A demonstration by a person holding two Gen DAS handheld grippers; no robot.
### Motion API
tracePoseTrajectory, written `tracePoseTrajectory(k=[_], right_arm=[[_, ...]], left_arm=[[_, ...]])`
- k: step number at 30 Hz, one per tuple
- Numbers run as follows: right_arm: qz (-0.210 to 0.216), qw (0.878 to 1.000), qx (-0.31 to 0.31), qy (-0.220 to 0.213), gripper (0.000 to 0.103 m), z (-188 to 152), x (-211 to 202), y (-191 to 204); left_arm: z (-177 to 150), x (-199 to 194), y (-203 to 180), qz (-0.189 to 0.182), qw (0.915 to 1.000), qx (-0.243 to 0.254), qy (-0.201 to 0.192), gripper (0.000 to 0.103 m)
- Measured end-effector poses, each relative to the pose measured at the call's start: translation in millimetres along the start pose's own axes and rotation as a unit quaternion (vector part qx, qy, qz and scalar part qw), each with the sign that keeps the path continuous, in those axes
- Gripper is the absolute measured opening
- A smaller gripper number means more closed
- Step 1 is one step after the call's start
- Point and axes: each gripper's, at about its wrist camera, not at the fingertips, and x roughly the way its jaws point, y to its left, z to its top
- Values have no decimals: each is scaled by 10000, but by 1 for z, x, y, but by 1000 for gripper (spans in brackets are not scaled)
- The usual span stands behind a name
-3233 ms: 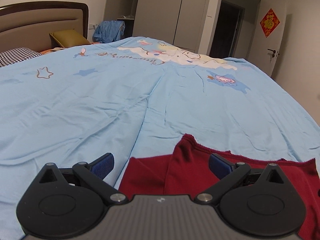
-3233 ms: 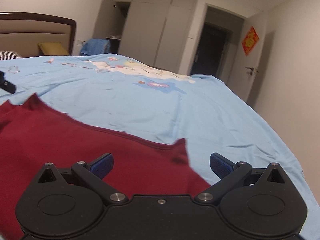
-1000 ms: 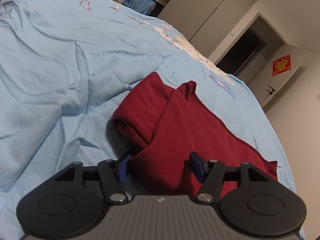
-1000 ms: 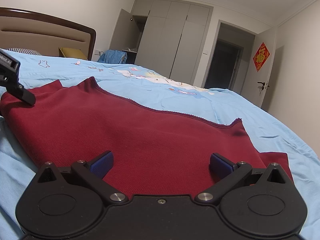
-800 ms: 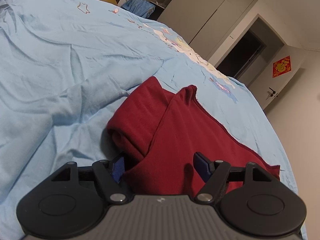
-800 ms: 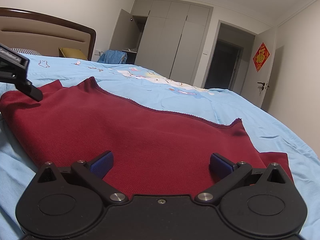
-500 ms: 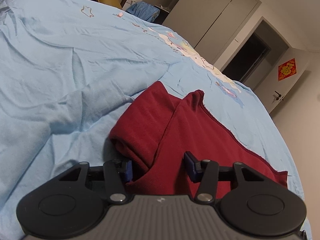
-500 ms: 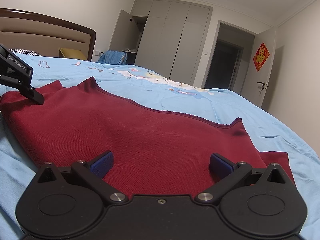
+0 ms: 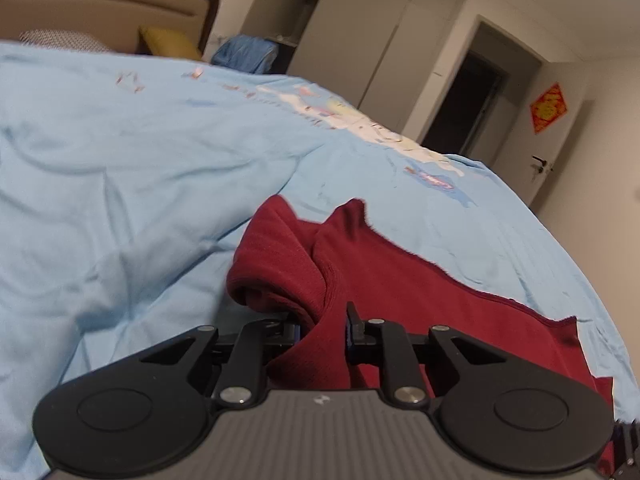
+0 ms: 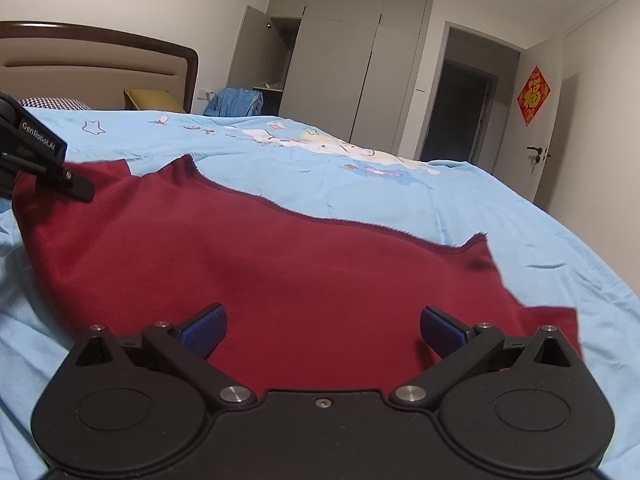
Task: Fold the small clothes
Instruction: 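Close the left tool on the folded sweater's side edge, then lift the edge with the left tool, fold it inward, then open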
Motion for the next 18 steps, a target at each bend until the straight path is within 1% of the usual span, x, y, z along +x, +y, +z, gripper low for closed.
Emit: tracePoseTrajectory(k=[4,8,13,18], right_arm=[[-119,9998,-167,-4,102,7,-14,-13],[-375,9990,-256,33,102,7,-33,-34],[-826,9962,-226,165,102,-1,-54,-63],[-1196,9924,-64,274,102,-13,-66,-87]], left_arm=[[9,-7,-31,-254,9974,628,-229,19],[14,-13,-71,-728,9895,1192,-369,19],[5,-15,-123,-1369,9755,1710,-182,18],[-23,-12,-164,-1793,9568,2286,99,18]])
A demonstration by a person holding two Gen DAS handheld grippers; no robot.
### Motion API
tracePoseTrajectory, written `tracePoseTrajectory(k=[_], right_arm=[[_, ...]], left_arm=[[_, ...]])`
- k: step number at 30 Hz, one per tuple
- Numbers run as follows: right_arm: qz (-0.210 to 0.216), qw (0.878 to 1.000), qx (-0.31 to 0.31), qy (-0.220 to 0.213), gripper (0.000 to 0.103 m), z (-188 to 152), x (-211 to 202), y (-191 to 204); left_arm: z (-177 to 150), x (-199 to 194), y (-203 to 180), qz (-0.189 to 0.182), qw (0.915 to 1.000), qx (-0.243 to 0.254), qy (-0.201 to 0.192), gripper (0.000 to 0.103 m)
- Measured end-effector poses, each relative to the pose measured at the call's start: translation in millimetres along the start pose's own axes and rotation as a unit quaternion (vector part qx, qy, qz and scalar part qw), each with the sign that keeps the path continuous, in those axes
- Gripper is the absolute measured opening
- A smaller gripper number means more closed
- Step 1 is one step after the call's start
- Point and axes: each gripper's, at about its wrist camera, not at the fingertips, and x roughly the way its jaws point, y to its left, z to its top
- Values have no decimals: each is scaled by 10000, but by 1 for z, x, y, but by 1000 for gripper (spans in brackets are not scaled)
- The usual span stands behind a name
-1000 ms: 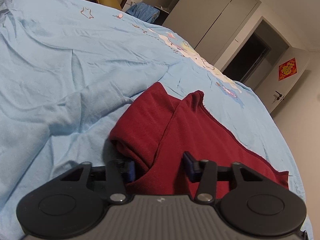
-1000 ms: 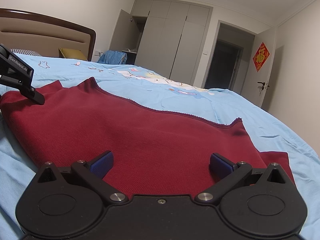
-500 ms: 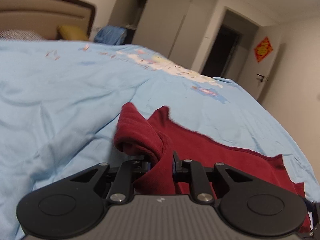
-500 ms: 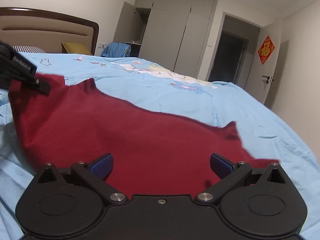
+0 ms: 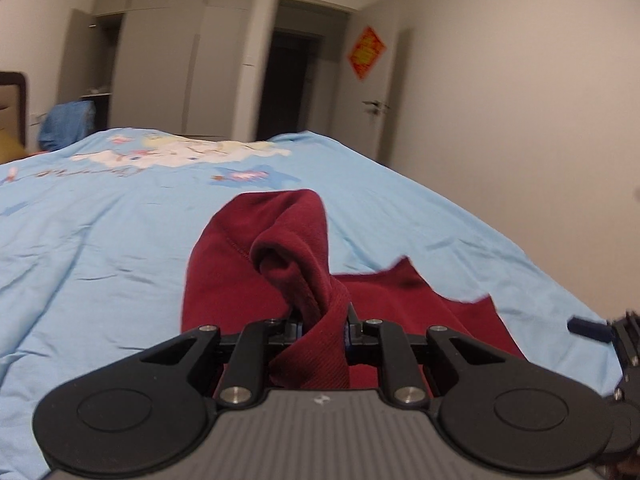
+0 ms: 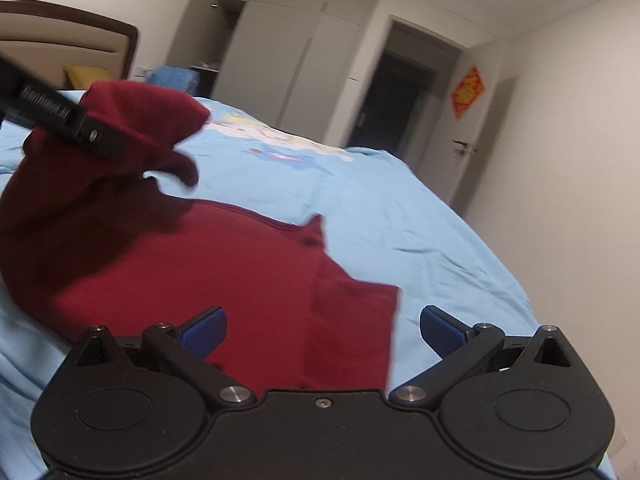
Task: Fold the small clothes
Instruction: 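Lift the edge with the left tool, fold it inward, then open, then grasp the bunched sweater fold with the left tool while the right tool grasps beside it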
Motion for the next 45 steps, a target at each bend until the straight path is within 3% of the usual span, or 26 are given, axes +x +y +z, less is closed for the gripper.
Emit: tracePoseTrajectory(k=[6,12,14,16,27,32,36,40,45], right_arm=[[-258,9992,262,155,102,-13,2,-21],[-356,9983,409,202,102,-18,5,-31],[-363,9981,456,208,102,-19,7,-33],[-351,9978,515,213,102,-19,6,-34],[-119,9962,851,105,102,-14,4,-42],[490,9906,1273,142,102,-6,12,-47],[1304,9751,1773,264,102,5,27,-52],[2155,9554,1939,557,102,23,51,-43],[2851,9312,2148,742,102,41,82,-30]], left_arm=[[-22,17,-35,-186,9981,452,376,19],[-35,24,-38,-152,9960,533,703,26],[-36,21,-36,-230,9959,513,707,45],[-38,17,-36,-329,9957,487,722,52],[-53,-10,-46,-182,9929,1039,551,73],[-61,-17,-50,-34,9909,1224,554,74],[-63,-22,-51,77,9902,1301,502,74],[-65,-24,-52,145,9884,1434,472,63],[-65,-24,-53,69,9884,1437,491,51]])
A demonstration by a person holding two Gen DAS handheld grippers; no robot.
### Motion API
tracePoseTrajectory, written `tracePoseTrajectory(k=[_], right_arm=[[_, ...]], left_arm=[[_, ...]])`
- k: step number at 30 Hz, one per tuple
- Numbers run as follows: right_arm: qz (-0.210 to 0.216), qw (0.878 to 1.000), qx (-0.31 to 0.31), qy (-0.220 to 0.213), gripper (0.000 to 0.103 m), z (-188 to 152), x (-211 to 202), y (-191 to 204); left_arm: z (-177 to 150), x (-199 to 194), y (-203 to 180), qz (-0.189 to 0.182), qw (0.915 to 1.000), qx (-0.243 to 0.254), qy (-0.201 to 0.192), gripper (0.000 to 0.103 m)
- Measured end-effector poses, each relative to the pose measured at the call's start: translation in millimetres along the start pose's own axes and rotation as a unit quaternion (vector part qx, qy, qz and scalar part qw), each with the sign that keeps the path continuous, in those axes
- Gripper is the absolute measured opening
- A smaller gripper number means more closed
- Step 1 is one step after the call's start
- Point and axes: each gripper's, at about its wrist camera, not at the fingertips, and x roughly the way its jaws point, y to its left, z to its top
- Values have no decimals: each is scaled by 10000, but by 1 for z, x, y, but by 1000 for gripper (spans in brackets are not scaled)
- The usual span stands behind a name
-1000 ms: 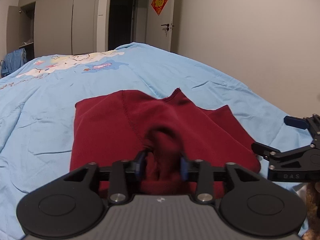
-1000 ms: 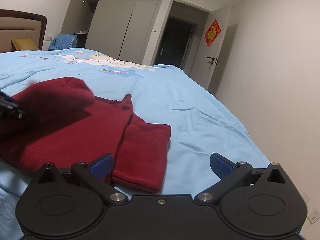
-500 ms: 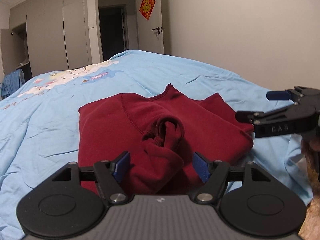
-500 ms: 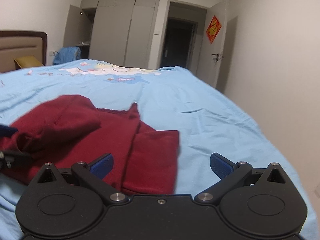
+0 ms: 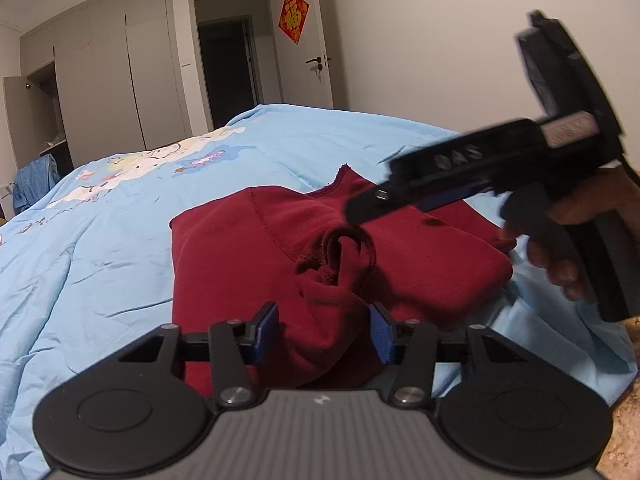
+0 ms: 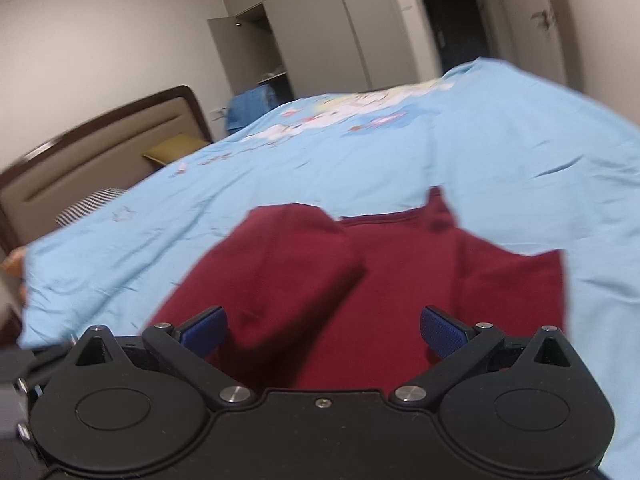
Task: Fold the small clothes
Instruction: 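Grasp the bunched sweater fold with the left tool while the right tool grasps beside it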
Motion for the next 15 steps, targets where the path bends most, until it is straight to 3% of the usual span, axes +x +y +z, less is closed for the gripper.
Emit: tracePoseTrajectory(k=[5,8,15], right_arm=[[382,9965,708,221,86,14,31,-12],[317,9955,855,270,76,18,41,-14],[140,9953,912,297,44,15,46,-13]], left_arm=[[0,1,-3,-44,10000,70,1,31],[0,1,-3,-165,9998,75,22,16],[-1,2,-2,-189,9998,-74,10,11]])
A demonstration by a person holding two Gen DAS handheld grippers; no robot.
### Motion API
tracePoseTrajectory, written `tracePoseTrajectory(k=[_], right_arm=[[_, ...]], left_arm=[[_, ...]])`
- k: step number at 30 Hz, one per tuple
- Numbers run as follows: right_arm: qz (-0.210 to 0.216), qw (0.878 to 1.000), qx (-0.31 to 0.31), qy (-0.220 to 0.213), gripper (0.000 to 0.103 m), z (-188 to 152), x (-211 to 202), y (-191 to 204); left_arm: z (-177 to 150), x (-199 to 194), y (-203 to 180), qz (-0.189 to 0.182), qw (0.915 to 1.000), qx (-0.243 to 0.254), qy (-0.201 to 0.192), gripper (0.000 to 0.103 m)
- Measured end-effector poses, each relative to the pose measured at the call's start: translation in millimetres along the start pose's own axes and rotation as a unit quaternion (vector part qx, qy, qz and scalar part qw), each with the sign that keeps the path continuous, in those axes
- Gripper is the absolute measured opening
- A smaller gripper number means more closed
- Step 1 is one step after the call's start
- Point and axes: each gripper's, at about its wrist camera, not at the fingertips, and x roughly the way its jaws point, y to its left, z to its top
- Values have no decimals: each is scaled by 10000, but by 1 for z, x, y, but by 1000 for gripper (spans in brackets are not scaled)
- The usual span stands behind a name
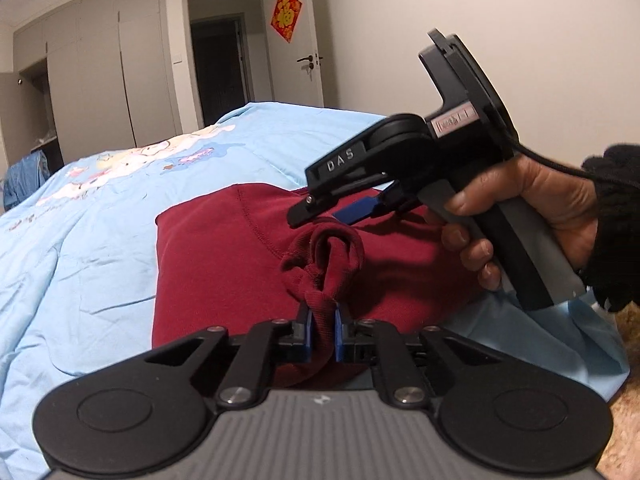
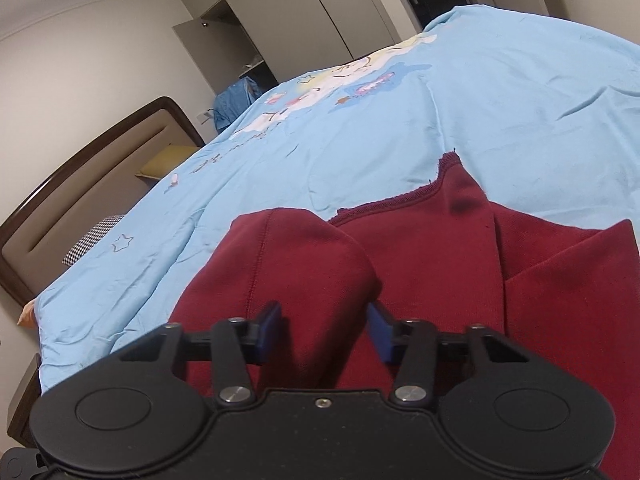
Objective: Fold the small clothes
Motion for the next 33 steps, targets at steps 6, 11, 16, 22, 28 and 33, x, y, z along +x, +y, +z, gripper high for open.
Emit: tracePoseTrajectory(k=[6,11,16,22,28,33], right_arm=[[57,9999,-6,-145,12,0,-3,-2],[15,9984,-236,-521,7,11,-20,0],[-134,9960,-326,-823,7,22,-46,-11],[-364,9938,-296,-1009,7,25,-72,-30],[-586,9920,-281,-1083,7,23,-88,-45],[-765,9906,-218,-1111,7,20,-93,-54]], left_arm=[[5,0,-3,-72,9998,-159,-86,9],[17,2,-13,-252,9994,-76,-227,9],[28,4,-28,-507,9978,85,-430,9],[33,11,-43,-767,9955,224,-515,8],[35,22,-52,-994,9934,290,-488,8],[34,26,-57,-1126,9921,315,-447,8]])
